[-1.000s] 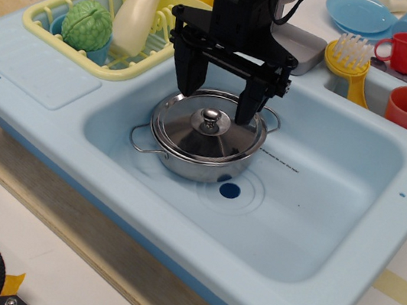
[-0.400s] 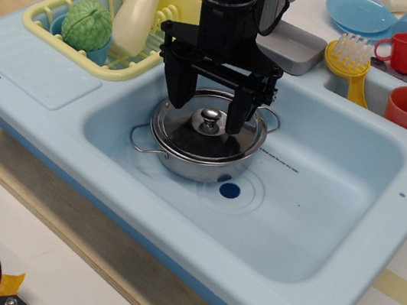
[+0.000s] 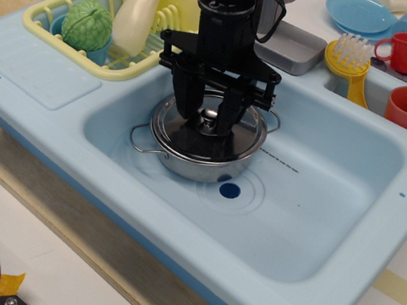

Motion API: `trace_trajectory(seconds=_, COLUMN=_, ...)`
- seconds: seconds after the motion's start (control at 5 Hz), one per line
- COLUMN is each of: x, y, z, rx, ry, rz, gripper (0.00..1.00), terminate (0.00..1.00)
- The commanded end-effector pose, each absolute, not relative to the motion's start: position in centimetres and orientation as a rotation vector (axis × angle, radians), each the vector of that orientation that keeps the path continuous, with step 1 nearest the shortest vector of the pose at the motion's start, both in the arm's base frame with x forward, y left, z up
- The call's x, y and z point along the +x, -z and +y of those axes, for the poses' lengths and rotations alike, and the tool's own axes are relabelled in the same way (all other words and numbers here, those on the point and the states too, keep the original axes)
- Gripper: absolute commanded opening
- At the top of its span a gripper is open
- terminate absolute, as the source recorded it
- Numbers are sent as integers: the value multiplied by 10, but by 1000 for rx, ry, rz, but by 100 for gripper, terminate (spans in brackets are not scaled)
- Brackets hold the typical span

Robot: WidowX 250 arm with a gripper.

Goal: Take lid off pot or pan

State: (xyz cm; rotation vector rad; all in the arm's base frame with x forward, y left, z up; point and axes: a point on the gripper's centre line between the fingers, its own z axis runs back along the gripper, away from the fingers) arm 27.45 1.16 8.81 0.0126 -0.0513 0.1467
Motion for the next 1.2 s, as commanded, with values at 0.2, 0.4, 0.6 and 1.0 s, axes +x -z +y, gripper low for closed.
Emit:
trace_trajectory(seconds=0.2, x=269, y=-102, z=13, rx=9, ry=-191, rz=-86, gripper=0, terminate=0)
trace_trajectory(seconds=0.4, x=265, y=-121, z=1, rx=45, ry=-195, rz=-122, gripper=0, terminate=0)
trace_trajectory(seconds=0.6, x=263, y=-132, z=-12, rx=54, ry=-202, rz=-129, gripper=0, terminate=0)
trace_trajectory(seconds=1.0, x=253, y=-116, z=-49, rx=-22, ry=-206, rz=-102, gripper=0, terminate=0)
